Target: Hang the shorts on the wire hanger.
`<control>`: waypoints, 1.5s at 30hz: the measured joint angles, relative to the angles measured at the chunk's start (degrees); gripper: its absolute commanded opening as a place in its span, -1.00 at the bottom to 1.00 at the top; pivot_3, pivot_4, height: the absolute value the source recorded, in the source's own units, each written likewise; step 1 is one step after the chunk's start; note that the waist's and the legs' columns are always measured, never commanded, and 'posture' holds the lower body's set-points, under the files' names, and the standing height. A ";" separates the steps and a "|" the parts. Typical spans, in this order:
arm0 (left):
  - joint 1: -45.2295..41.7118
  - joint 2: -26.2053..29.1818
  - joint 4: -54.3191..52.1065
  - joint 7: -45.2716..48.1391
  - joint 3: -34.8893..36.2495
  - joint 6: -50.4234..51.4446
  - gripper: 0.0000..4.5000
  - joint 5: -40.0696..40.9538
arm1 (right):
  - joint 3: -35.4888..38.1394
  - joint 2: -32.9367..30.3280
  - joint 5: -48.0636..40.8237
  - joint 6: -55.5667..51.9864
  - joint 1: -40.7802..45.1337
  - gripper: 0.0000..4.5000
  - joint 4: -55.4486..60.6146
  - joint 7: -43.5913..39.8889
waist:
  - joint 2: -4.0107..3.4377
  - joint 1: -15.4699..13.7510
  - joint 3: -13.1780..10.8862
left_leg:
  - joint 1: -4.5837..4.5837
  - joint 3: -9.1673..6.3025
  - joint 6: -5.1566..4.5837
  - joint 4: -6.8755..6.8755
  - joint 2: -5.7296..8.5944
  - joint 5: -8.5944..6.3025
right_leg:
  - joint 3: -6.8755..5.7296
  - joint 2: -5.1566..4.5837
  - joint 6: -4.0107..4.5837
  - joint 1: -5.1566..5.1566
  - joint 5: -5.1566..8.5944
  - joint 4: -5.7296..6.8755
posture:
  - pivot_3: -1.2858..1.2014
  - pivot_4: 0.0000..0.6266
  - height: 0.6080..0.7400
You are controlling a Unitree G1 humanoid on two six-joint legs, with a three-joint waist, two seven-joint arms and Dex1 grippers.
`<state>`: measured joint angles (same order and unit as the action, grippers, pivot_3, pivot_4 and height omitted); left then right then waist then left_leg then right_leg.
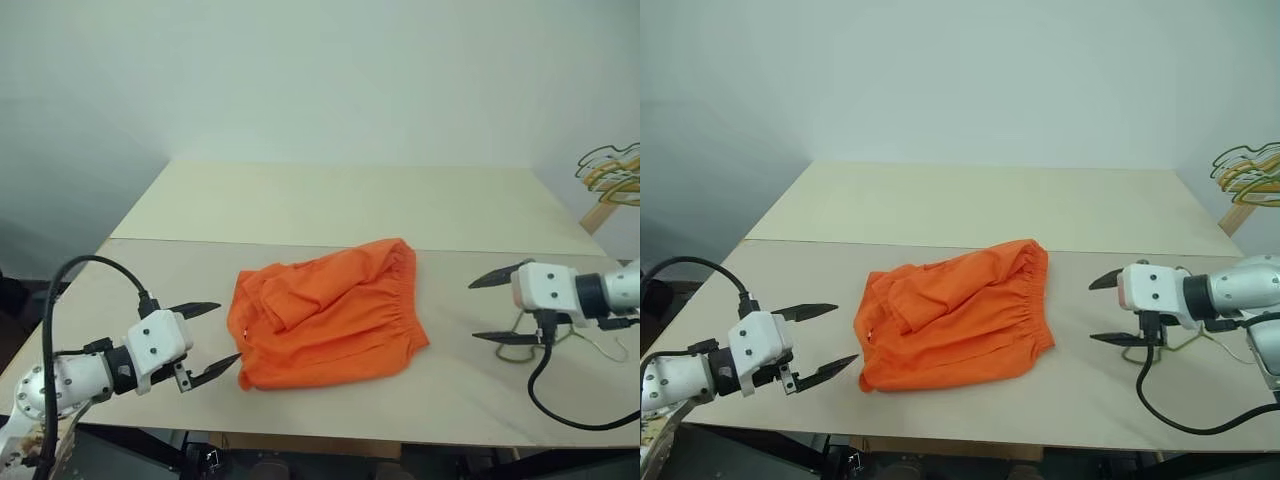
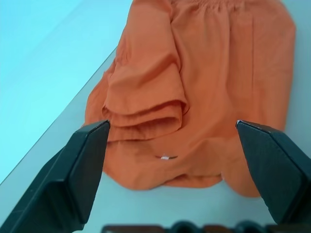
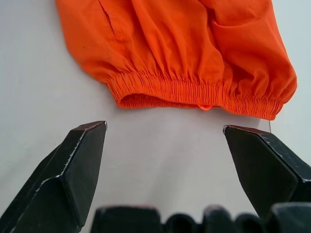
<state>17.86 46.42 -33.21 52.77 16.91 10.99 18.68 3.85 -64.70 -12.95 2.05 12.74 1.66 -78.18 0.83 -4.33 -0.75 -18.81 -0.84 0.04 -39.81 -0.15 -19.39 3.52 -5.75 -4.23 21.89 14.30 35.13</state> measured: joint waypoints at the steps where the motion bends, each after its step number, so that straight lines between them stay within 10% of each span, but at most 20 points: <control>1: 0.00 0.15 -0.04 0.04 0.00 0.39 1.00 0.12 | -0.04 0.00 0.00 0.00 0.00 0.98 0.00 0.00 | 0.00 0.00 0.00 | 0.00 0.00 0.00 0.00 0.00 0.00 | 0.00 0.00 0.00 0.00 0.00 0.00 | 0.19 -1.00 1.00; 27: 1.95 3.23 -0.02 2.37 -0.76 1.51 1.00 -2.12 | -2.98 3.55 2.93 0.88 -0.23 0.98 4.95 4.07 | 0.01 0.46 -0.01 | -0.03 0.02 0.00 0.01 -0.01 0.00 | 0.00 0.02 0.02 0.05 0.01 -0.01 | 0.14 -1.00 1.00; 42: 3.37 6.45 -0.01 7.05 -1.21 1.87 1.00 -2.69 | -19.28 11.15 26.43 23.87 3.96 0.98 -2.23 13.72 | 0.08 1.04 -0.03 | -0.02 0.07 0.03 0.01 -0.04 0.01 | 0.01 0.05 0.07 0.09 0.04 0.03 | 0.16 -1.00 1.00; 45: 5.04 6.38 -0.16 7.37 0.06 1.92 1.00 -2.54 | -21.37 12.65 30.74 27.32 5.67 0.71 -6.83 17.03 | 0.09 1.36 -0.03 | -0.03 0.06 0.03 0.03 -0.04 0.01 | 0.01 0.05 0.09 0.10 0.05 0.02 | 0.17 -1.00 1.00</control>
<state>22.90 52.80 -33.37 60.14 16.97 12.90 16.13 -17.52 -52.04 17.79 29.38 18.41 -5.16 -61.15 0.91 -2.97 -0.79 -18.84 -0.78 0.07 -39.78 -0.19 -19.38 3.53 -5.71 -4.13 21.99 14.35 35.16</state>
